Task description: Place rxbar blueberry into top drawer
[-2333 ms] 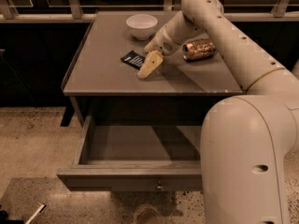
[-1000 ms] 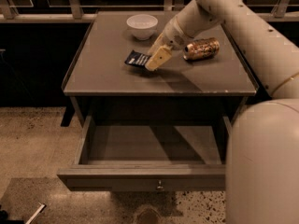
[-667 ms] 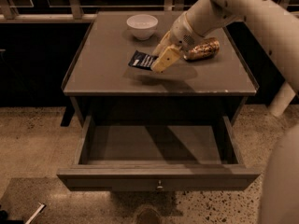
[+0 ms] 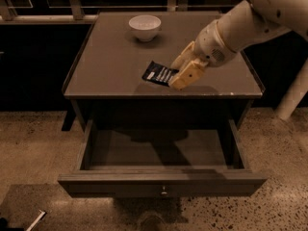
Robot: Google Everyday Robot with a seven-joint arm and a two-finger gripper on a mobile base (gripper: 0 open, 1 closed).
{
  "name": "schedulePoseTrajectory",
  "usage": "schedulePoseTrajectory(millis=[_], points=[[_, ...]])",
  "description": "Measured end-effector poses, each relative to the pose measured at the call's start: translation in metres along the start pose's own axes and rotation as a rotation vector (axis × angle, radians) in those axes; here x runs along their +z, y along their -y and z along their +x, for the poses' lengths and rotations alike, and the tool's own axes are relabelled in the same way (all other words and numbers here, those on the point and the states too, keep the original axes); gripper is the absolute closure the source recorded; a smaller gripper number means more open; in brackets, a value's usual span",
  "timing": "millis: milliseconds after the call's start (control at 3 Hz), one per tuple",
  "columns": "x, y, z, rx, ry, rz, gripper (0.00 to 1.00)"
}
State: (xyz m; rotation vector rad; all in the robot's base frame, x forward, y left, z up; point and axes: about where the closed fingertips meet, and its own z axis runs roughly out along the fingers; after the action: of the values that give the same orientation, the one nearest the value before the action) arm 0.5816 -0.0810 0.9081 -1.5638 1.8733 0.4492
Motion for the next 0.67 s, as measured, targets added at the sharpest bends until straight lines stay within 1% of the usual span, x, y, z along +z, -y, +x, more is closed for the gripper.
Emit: schedulePoseTrajectory(millis=[333, 667], points=[[-0.01, -0.033, 0.02, 0.051, 0.045, 0.063, 1.0], [-0.007, -0.039, 0.037, 0.08, 0.034, 0.069, 1.0]])
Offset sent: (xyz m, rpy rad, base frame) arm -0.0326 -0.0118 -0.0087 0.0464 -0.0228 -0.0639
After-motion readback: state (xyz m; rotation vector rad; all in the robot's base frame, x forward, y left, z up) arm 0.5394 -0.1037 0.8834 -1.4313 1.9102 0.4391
